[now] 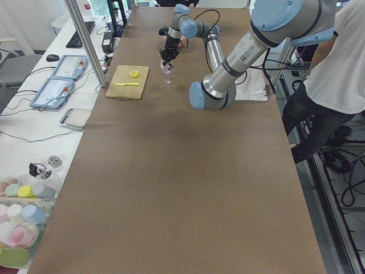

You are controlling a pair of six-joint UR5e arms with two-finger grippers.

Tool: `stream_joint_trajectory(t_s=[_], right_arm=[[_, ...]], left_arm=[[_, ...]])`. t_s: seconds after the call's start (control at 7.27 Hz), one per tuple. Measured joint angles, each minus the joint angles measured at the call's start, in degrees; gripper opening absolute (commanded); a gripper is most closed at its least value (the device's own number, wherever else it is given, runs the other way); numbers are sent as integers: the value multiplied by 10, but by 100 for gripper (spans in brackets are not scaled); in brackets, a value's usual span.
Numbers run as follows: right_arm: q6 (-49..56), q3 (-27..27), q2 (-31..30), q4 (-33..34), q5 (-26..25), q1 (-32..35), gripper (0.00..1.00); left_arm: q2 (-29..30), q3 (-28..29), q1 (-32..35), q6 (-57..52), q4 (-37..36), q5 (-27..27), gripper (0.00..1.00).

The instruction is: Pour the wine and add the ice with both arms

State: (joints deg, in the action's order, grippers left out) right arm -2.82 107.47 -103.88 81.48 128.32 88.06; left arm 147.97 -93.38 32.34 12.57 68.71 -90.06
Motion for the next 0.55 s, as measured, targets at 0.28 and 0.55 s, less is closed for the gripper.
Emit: stream_joint_trajectory(t_s=[0.28,0.55], right_arm=[[0,-2,0,0,0,0,100],[0,-3,0,0,0,0,100]], left_arm=[[6,3,-9,0,-15,18,0],[20,12,-21,0,-34,43,0]])
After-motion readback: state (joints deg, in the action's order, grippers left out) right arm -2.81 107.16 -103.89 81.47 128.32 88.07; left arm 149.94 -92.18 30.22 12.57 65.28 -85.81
